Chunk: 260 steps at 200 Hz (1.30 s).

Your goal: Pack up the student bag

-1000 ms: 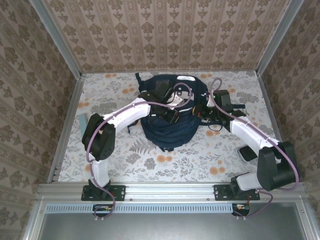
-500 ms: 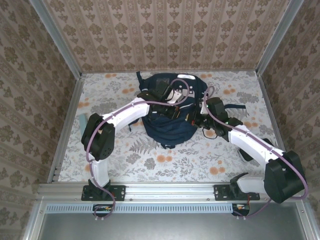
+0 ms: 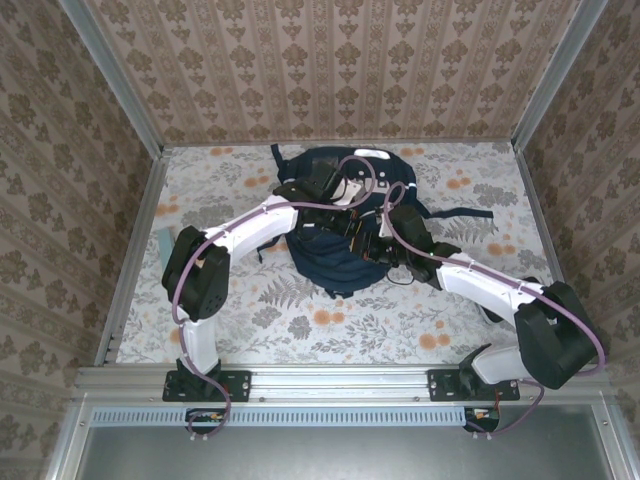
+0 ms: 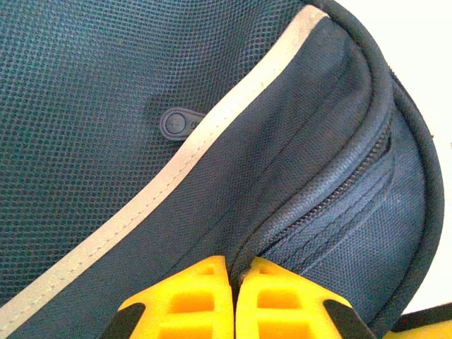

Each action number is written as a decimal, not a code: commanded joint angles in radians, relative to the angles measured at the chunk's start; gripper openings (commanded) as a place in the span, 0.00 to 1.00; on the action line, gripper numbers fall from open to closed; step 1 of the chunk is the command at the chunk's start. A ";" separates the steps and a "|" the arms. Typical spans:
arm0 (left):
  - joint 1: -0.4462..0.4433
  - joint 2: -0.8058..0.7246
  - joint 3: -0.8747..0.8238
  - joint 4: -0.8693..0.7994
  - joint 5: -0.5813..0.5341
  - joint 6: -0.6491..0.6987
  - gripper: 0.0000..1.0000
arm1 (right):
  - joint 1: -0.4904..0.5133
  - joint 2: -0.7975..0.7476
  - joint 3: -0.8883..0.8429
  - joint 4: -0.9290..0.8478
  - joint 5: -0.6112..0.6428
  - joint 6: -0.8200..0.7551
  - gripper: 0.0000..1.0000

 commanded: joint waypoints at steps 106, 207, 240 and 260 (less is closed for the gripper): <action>0.035 -0.083 -0.040 0.140 0.044 -0.040 0.00 | -0.205 -0.163 0.065 -0.237 -0.052 0.199 0.58; 0.037 -0.157 -0.103 0.128 0.024 -0.079 0.07 | -0.217 0.075 0.177 -0.080 -0.147 0.251 0.45; 0.042 -0.251 -0.210 0.137 -0.066 -0.170 0.35 | -0.218 0.103 0.175 0.055 -0.226 0.294 0.24; 0.042 -0.331 -0.299 0.144 -0.127 -0.222 0.50 | -0.218 0.106 0.183 0.087 -0.258 0.310 0.12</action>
